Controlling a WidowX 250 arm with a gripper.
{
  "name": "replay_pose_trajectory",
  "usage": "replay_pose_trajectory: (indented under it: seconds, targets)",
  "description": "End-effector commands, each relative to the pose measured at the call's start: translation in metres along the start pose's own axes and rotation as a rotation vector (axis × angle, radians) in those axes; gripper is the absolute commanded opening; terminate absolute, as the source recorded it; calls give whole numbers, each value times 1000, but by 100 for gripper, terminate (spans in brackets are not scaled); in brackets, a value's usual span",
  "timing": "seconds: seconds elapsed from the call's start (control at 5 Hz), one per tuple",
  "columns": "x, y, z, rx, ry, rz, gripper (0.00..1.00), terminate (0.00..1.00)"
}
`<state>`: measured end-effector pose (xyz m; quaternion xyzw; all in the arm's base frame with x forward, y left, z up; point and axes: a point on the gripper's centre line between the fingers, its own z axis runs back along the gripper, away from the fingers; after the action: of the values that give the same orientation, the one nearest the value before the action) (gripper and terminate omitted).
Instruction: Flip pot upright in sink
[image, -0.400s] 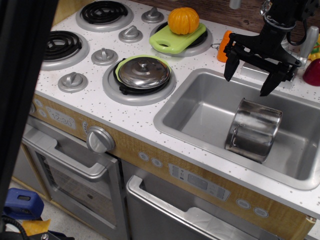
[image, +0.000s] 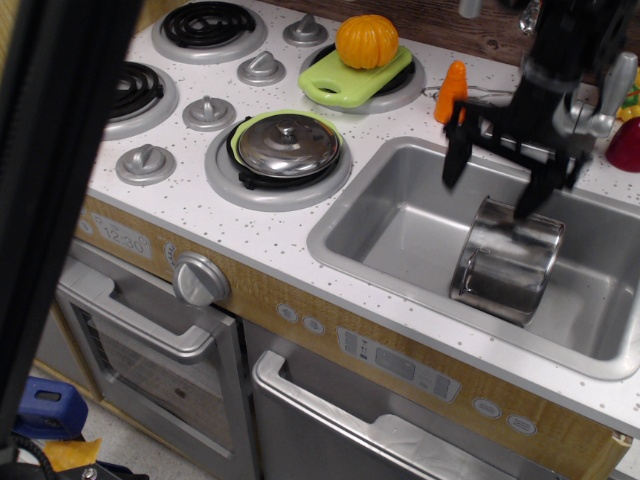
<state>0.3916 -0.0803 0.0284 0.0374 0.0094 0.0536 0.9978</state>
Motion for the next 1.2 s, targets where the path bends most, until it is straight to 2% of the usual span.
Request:
replay_pose_trajectory:
  seconds: [0.0,0.2,0.4,0.6,1.0]
  targets:
    - [13,16,38,-203,-112,66,100,0]
    - [14,22,40,-276,-114,76,100,0]
    - [14,28,32,-415,-140,114,100,0]
    - [14,28,22,-532,-167,206,100,0]
    - [19,20,0,-690,-179,294,100,0]
